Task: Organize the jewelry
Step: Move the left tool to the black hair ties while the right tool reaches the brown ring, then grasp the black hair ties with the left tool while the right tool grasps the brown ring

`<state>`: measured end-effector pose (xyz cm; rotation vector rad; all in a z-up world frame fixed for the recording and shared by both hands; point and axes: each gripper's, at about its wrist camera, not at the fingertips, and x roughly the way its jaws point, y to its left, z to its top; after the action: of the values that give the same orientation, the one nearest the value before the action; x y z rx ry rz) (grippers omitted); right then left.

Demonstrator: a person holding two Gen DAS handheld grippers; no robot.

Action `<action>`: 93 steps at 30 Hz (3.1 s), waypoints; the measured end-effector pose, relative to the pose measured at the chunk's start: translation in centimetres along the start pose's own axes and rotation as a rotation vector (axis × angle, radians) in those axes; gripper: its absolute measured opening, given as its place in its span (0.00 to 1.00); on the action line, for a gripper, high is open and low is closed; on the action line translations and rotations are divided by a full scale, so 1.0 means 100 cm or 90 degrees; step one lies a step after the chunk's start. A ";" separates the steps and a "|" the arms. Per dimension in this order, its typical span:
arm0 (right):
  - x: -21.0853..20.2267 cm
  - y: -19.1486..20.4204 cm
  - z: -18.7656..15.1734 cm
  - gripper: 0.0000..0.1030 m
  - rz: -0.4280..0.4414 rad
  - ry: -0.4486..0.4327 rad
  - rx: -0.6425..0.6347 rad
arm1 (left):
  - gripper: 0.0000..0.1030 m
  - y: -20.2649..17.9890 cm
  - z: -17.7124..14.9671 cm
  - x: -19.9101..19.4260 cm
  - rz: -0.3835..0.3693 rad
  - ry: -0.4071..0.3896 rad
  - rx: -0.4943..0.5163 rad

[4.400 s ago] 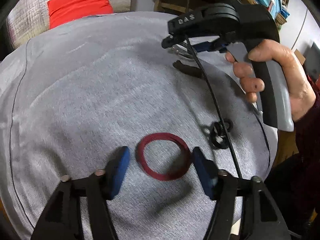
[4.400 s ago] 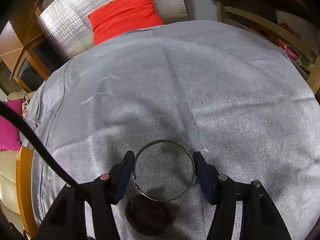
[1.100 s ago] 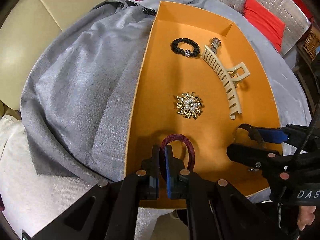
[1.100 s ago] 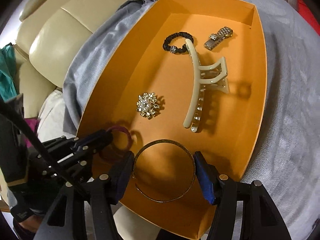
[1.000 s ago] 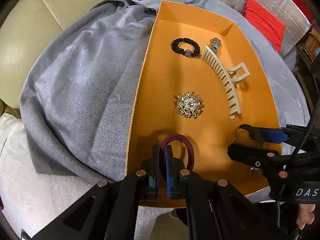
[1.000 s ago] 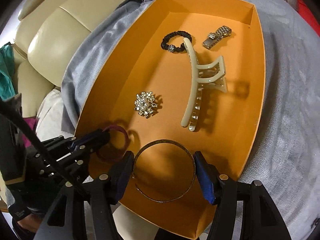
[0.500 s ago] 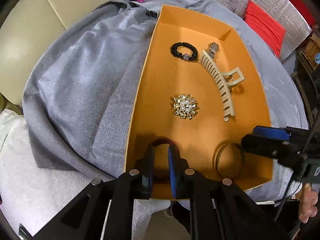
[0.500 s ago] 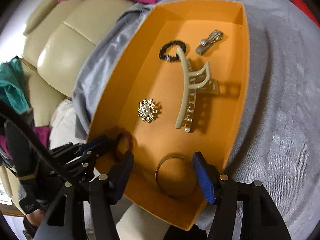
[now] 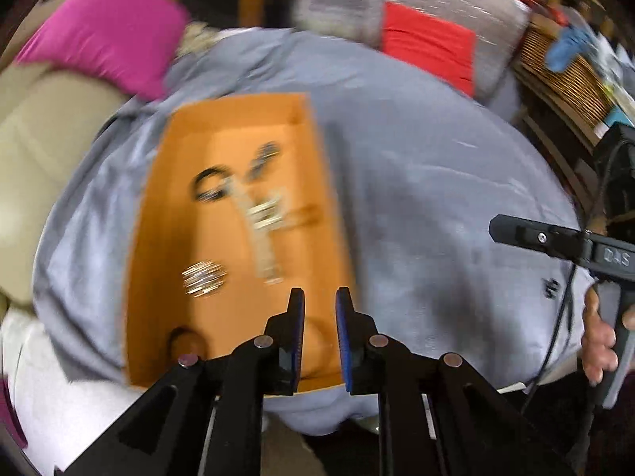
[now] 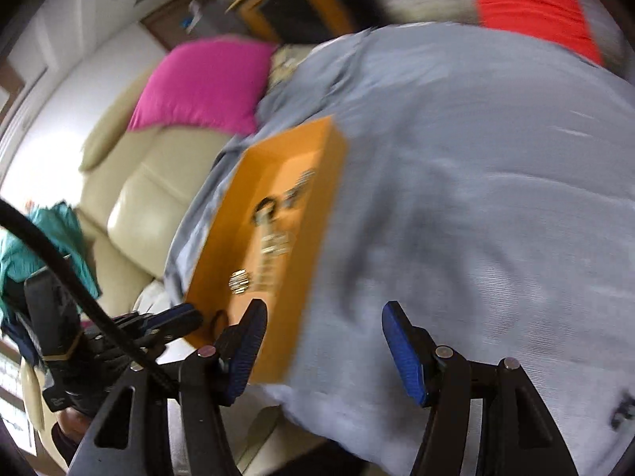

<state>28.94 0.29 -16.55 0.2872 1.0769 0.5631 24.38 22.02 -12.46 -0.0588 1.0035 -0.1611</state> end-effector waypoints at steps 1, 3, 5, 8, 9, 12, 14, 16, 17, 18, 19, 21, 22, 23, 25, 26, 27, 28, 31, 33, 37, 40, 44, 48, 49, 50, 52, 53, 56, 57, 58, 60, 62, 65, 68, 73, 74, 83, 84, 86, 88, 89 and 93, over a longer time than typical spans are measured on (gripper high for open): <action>-0.013 -0.018 0.001 0.63 -0.006 -0.012 0.011 | 0.16 -0.017 0.003 0.000 -0.009 -0.002 0.018; -0.044 -0.057 -0.004 0.63 -0.017 -0.038 0.035 | 0.21 -0.049 0.007 0.003 -0.025 -0.003 0.049; -0.074 -0.094 -0.010 0.63 -0.026 -0.059 0.058 | 0.26 -0.087 0.007 0.009 -0.042 0.000 0.084; -0.113 -0.149 -0.022 0.63 -0.028 -0.093 0.105 | 0.29 -0.137 0.005 0.023 -0.075 0.011 0.126; -0.127 -0.168 -0.028 0.63 -0.026 -0.111 0.125 | 0.29 -0.152 0.004 0.027 -0.088 0.014 0.139; -0.155 -0.217 -0.044 0.63 -0.016 -0.154 0.195 | 0.29 -0.201 -0.003 0.045 -0.138 0.012 0.177; -0.165 -0.249 -0.057 0.63 0.005 -0.183 0.249 | 0.29 -0.232 -0.009 0.058 -0.176 0.009 0.199; -0.165 -0.270 -0.067 0.62 0.023 -0.192 0.290 | 0.29 -0.257 -0.016 0.071 -0.211 0.009 0.219; -0.164 -0.281 -0.070 0.60 0.031 -0.189 0.312 | 0.29 -0.267 -0.019 0.076 -0.226 0.004 0.232; -0.163 -0.287 -0.070 0.58 0.035 -0.188 0.326 | 0.29 -0.277 -0.022 0.082 -0.238 -0.001 0.246; -0.164 -0.293 -0.071 0.58 0.040 -0.190 0.341 | 0.29 -0.288 -0.025 0.089 -0.253 -0.008 0.265; -0.170 -0.303 -0.073 0.57 0.048 -0.206 0.356 | 0.29 -0.299 -0.029 0.100 -0.274 -0.013 0.281; -0.173 -0.306 -0.073 0.57 0.050 -0.214 0.359 | 0.29 -0.301 -0.029 0.104 -0.284 -0.010 0.284; -0.174 -0.309 -0.074 0.55 0.052 -0.217 0.360 | 0.29 -0.306 -0.030 0.110 -0.300 -0.001 0.288; -0.174 -0.310 -0.074 0.53 0.054 -0.217 0.360 | 0.29 -0.315 -0.031 0.118 -0.326 0.009 0.303; -0.174 -0.311 -0.074 0.53 0.048 -0.217 0.359 | 0.29 -0.319 -0.032 0.120 -0.335 0.010 0.314; -0.174 -0.312 -0.075 0.53 0.047 -0.217 0.359 | 0.29 -0.321 -0.033 0.123 -0.340 0.013 0.320; -0.173 -0.314 -0.076 0.53 0.049 -0.216 0.361 | 0.29 -0.325 -0.034 0.126 -0.345 0.021 0.322; -0.172 -0.318 -0.076 0.53 0.046 -0.211 0.367 | 0.29 -0.333 -0.034 0.130 -0.358 0.030 0.330; -0.171 -0.318 -0.076 0.53 0.048 -0.206 0.365 | 0.29 -0.340 -0.035 0.131 -0.353 0.031 0.342; -0.166 -0.320 -0.072 0.53 0.048 -0.192 0.359 | 0.29 -0.352 -0.035 0.135 -0.341 0.035 0.354; -0.159 -0.323 -0.070 0.53 0.064 -0.179 0.367 | 0.29 -0.349 -0.032 0.138 -0.330 0.040 0.335; -0.140 -0.324 -0.058 0.53 0.069 -0.151 0.365 | 0.29 -0.340 -0.027 0.140 -0.321 0.041 0.303; -0.123 -0.326 -0.048 0.53 0.046 -0.128 0.371 | 0.29 -0.334 -0.026 0.139 -0.293 0.032 0.306; -0.117 -0.328 -0.046 0.51 0.035 -0.121 0.374 | 0.29 -0.332 -0.026 0.139 -0.290 0.034 0.305; -0.113 -0.330 -0.045 0.44 0.027 -0.117 0.377 | 0.29 -0.330 -0.026 0.139 -0.293 0.039 0.301; -0.104 -0.334 -0.043 0.39 0.007 -0.100 0.391 | 0.29 -0.328 -0.028 0.138 -0.298 0.043 0.303; -0.099 -0.337 -0.043 0.39 -0.004 -0.090 0.400 | 0.29 -0.329 -0.030 0.136 -0.298 0.041 0.310; -0.094 -0.336 -0.041 0.37 -0.011 -0.085 0.399 | 0.29 -0.331 -0.032 0.135 -0.302 0.045 0.326; -0.093 -0.336 -0.041 0.35 -0.013 -0.085 0.398 | 0.29 -0.331 -0.033 0.136 -0.302 0.048 0.326; -0.092 -0.336 -0.041 0.33 -0.013 -0.083 0.398 | 0.29 -0.331 -0.032 0.137 -0.303 0.051 0.321; -0.089 -0.339 -0.042 0.20 -0.022 -0.080 0.405 | 0.29 -0.331 -0.030 0.137 -0.310 0.056 0.307; -0.088 -0.342 -0.044 0.13 -0.029 -0.083 0.409 | 0.29 -0.331 -0.029 0.136 -0.315 0.055 0.305; -0.093 -0.344 -0.046 0.08 -0.042 -0.092 0.407 | 0.29 -0.336 -0.032 0.133 -0.322 0.050 0.320; -0.099 -0.343 -0.047 0.08 -0.040 -0.106 0.403 | 0.22 -0.338 -0.034 0.135 -0.326 0.052 0.329; -0.112 -0.341 -0.045 0.08 -0.038 -0.134 0.399 | 0.09 -0.342 -0.039 0.136 -0.326 0.056 0.323; -0.113 -0.341 -0.046 0.08 -0.039 -0.136 0.399 | 0.09 -0.339 -0.039 0.133 -0.326 0.052 0.322; -0.120 -0.345 -0.048 0.08 -0.046 -0.138 0.407 | 0.08 -0.314 -0.017 0.120 -0.317 0.007 0.296; -0.119 -0.343 -0.048 0.08 -0.048 -0.139 0.406 | 0.08 -0.310 -0.013 0.120 -0.312 0.002 0.289; -0.118 -0.341 -0.047 0.08 -0.045 -0.139 0.405 | 0.08 -0.301 -0.007 0.122 -0.307 -0.005 0.274; -0.117 -0.338 -0.047 0.08 -0.045 -0.139 0.401 | 0.08 -0.293 -0.001 0.120 -0.297 -0.016 0.258; -0.117 -0.336 -0.046 0.08 -0.046 -0.139 0.398 | 0.08 -0.289 0.003 0.119 -0.291 -0.021 0.252; -0.114 -0.329 -0.042 0.08 -0.045 -0.141 0.388 | 0.08 -0.273 0.015 0.115 -0.270 -0.046 0.225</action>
<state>30.75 -33.48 -25.85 0.8206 1.0165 0.1198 28.75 -6.81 -17.87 0.0461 0.8674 -0.7163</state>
